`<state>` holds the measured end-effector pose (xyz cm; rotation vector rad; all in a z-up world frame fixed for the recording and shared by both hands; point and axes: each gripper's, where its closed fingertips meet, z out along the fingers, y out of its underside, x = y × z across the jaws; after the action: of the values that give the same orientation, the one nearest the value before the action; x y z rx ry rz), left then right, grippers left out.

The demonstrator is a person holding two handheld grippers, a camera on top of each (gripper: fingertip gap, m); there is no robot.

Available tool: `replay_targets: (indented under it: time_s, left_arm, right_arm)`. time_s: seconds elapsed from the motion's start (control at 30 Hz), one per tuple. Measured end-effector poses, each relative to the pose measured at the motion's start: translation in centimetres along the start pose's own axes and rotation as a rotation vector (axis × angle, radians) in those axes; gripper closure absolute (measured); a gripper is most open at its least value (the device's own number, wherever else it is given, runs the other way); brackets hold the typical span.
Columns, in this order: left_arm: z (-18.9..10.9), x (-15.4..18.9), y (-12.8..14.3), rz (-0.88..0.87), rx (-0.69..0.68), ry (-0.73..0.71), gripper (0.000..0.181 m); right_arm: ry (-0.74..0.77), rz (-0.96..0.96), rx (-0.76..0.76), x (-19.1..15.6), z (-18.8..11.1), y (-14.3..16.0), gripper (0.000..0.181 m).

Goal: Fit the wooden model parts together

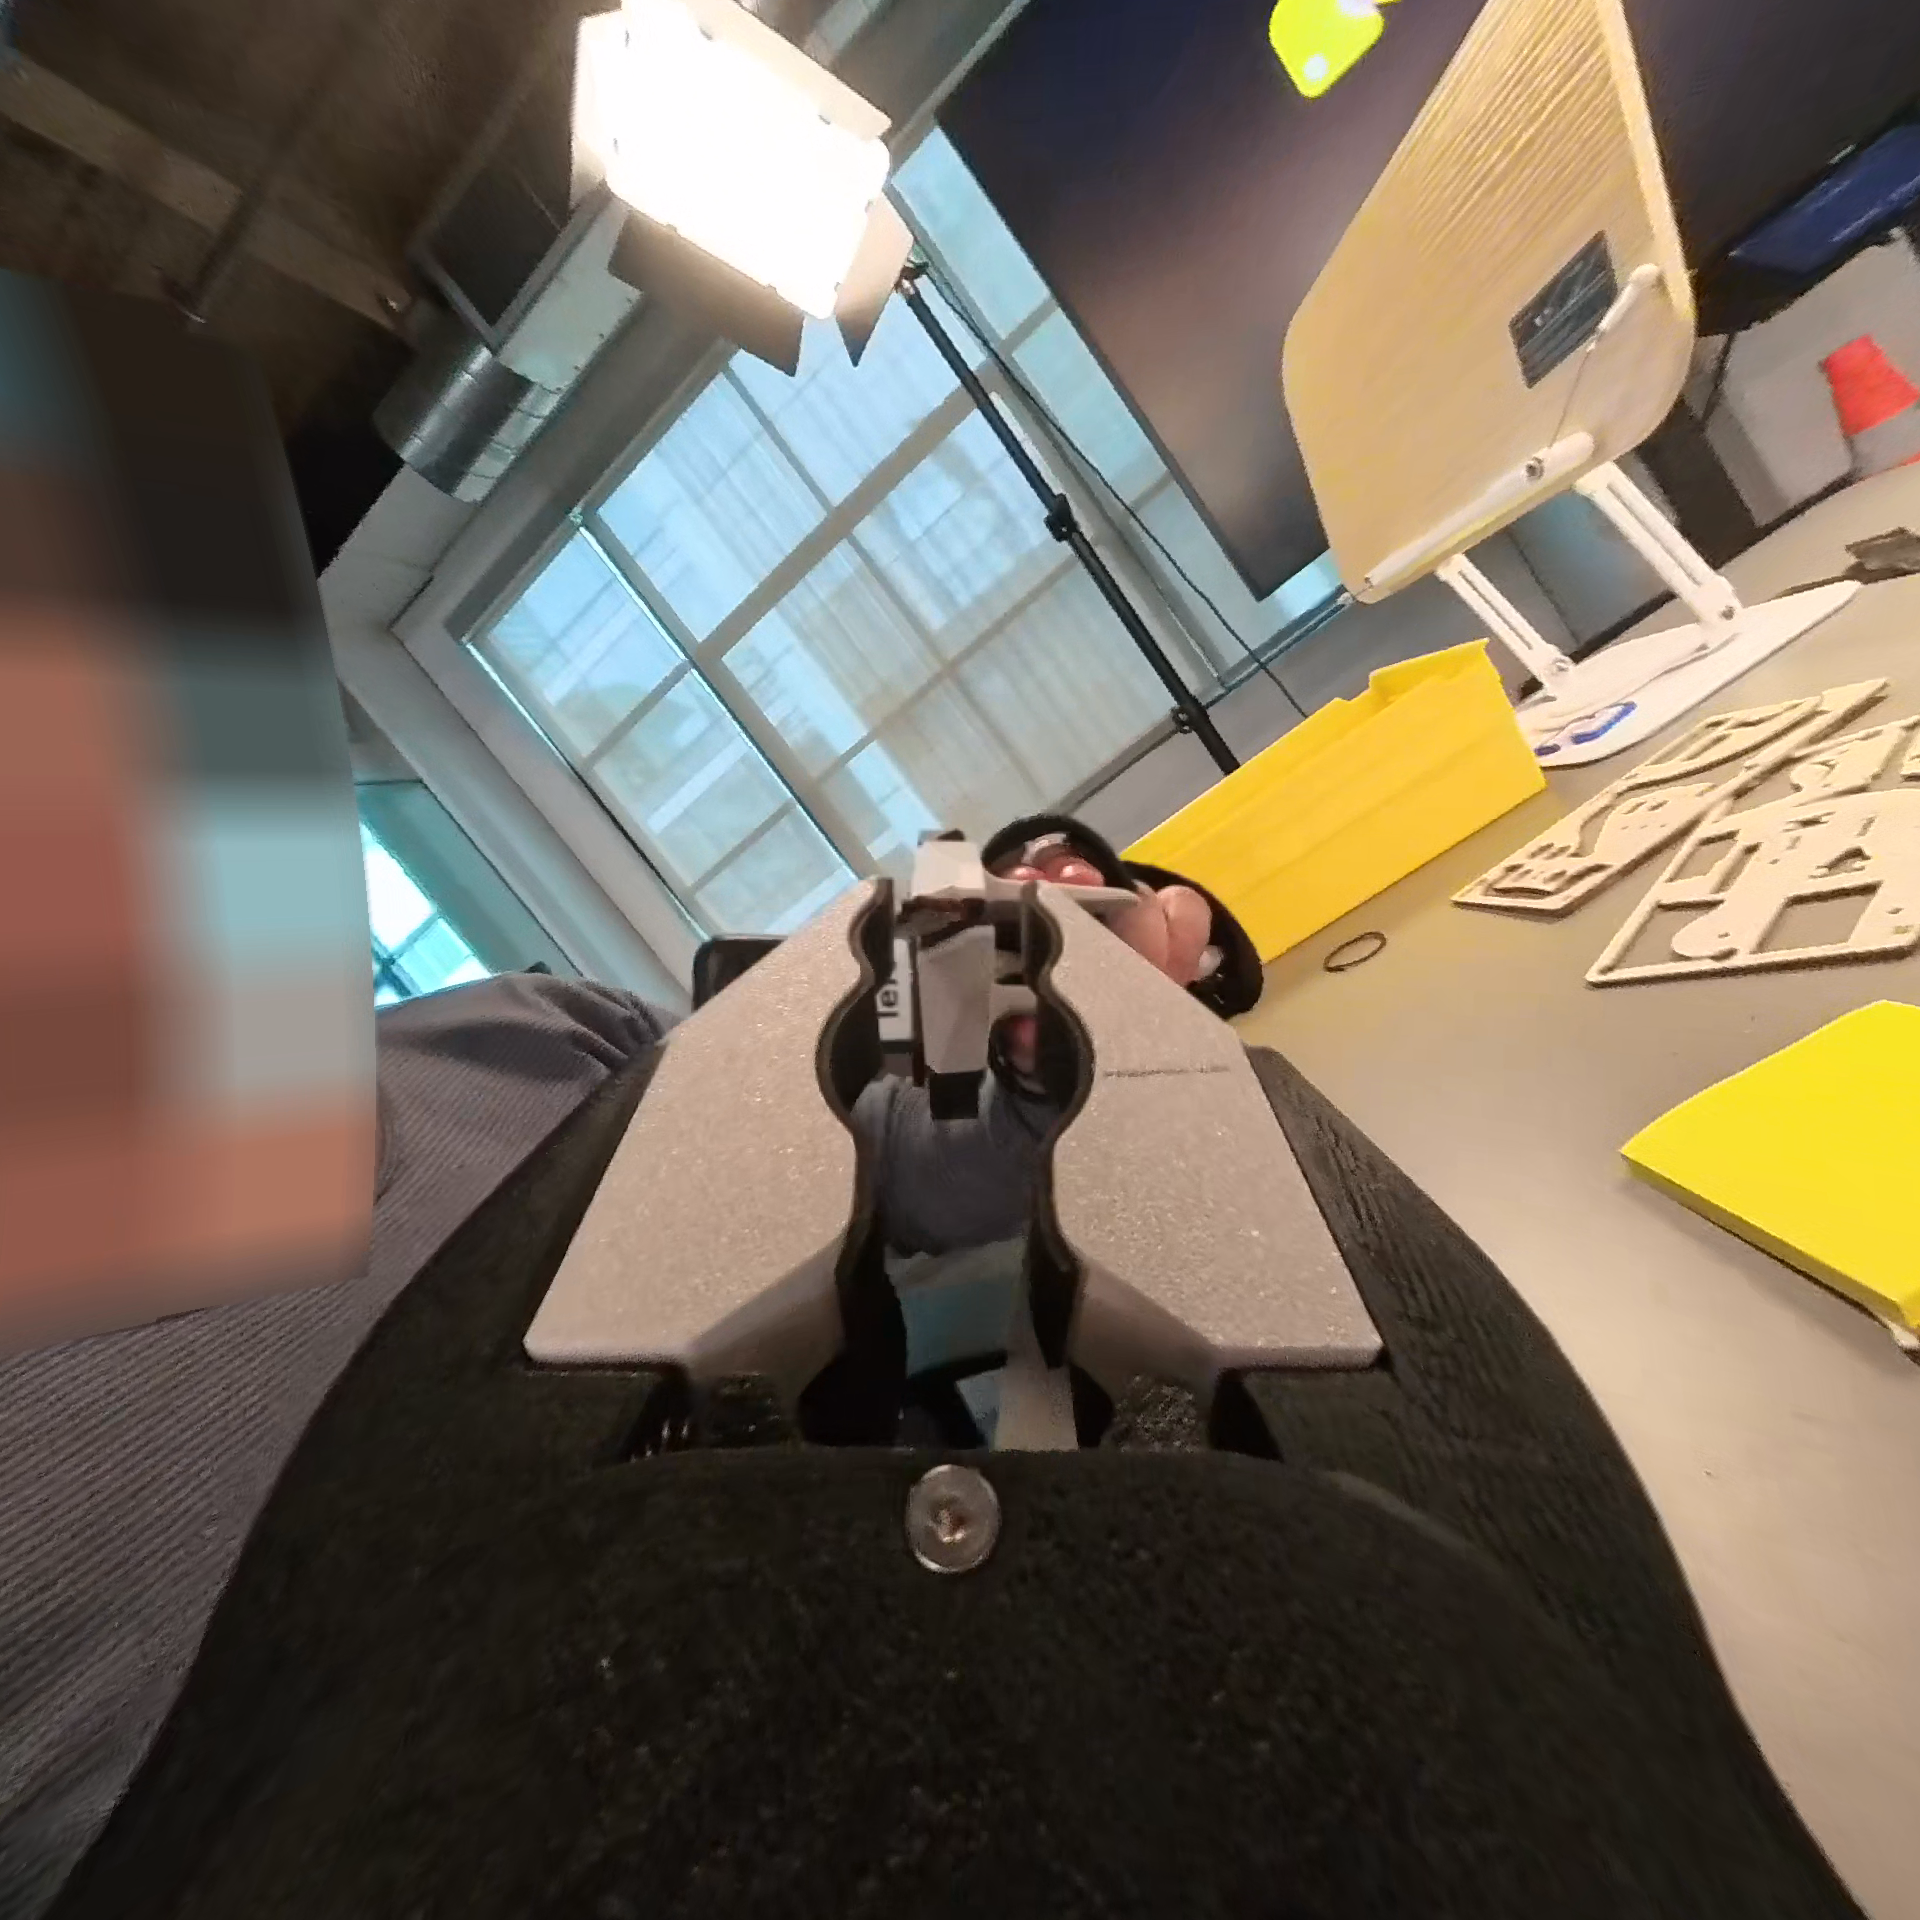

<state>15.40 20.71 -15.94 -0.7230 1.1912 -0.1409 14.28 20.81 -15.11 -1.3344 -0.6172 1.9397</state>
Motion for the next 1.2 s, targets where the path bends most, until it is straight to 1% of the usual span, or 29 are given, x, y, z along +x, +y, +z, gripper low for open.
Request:
replay_targets:
  time_s: [0.1,0.13,0.17,0.23,0.3,0.43,0.5,0.53,0.6,0.63,0.67,0.77,0.87,0.93,0.97,1.03,1.07,1.13,1.2]
  left_arm:
    - [0.4,0.1,0.2,0.012,-0.008,-0.002,0.181]
    - [0.5,0.1,0.3,0.012,-0.01,-0.006,0.181]
    - [0.5,0.0,0.4,0.01,-0.011,-0.013,0.181]
    - [0.5,-0.4,0.5,0.011,-0.011,-0.035,0.181]
    - [0.5,-0.3,0.7,0.004,-0.01,-0.02,0.181]
    - [0.5,-0.2,1.1,0.021,-0.018,-0.003,0.181]
    - [0.5,0.0,1.9,-0.048,-0.052,0.037,0.181]
    - [0.4,0.3,2.3,-0.115,-0.075,0.088,0.181]
    - [-0.2,0.7,3.5,-0.304,-0.159,0.173,0.178]
    - [-0.7,0.6,4.0,-0.387,-0.192,0.184,0.168]
    - [-1.5,0.4,4.4,-0.454,-0.22,0.172,0.158]
    - [-4.3,1.3,5.7,-0.613,-0.3,0.162,0.152]
    - [-6.8,4.9,7.9,-0.82,-0.49,0.228,0.15]
    - [-7.7,7.7,8.5,-0.957,-0.584,0.292,0.133]
    - [-8.0,8.9,8.9,-1.0,-0.635,0.3,0.123]
    - [-8.5,10.8,10.1,-1.001,-0.753,0.311,0.11]
    - [-8.6,11.5,10.7,-0.988,-0.806,0.307,0.108]
    - [-8.5,12.1,11.5,-0.948,-0.88,0.296,0.108]
    - [-8.1,12.1,11.6,-0.93,-0.892,0.281,0.119]
  right_arm:
    - [-0.048,0.016,0.004,-0.1,0.0,-0.3,0.168]
    - [-0.051,0.015,0.0,0.0,-0.1,-0.3,0.168]
    - [-0.051,0.009,-0.005,0.1,-0.1,-0.3,0.167]
    - [-0.056,0.014,-0.015,0.2,-0.1,-0.2,0.158]
    - [-0.075,0.032,-0.002,0.2,-0.2,-0.4,0.167]
    - [-0.084,0.042,-0.017,0.7,-0.3,-0.3,0.173]
    - [-0.049,-0.011,-0.035,1.4,-0.4,-0.2,0.174]
    - [-0.028,-0.043,-0.055,1.8,-0.4,0.0,0.174]
    - [0.003,-0.093,-0.085,2.7,-0.5,0.3,0.174]
    - [0.0,-0.112,-0.087,2.9,-0.6,0.2,0.174]
    - [0.0,-0.131,-0.097,3.2,-0.8,0.1,0.174]
    - [0.07,-0.259,-0.213,4.8,-1.3,1.4,0.173]
    - [0.127,-0.444,-0.393,6.4,-1.7,3.7,0.174]
    - [0.137,-0.553,-0.49,7.3,-1.7,4.8,0.174]
    - [0.146,-0.602,-0.526,7.9,-1.6,5.2,0.173]
    - [0.148,-0.669,-0.569,9.0,-1.3,5.8,0.174]
    - [0.15,-0.687,-0.582,9.4,-1.2,6.0,0.173]
    - [0.16,-0.721,-0.593,10.1,-1.1,6.4,0.173]
    - [0.173,-0.762,-0.585,10.3,-1.2,6.4,0.174]
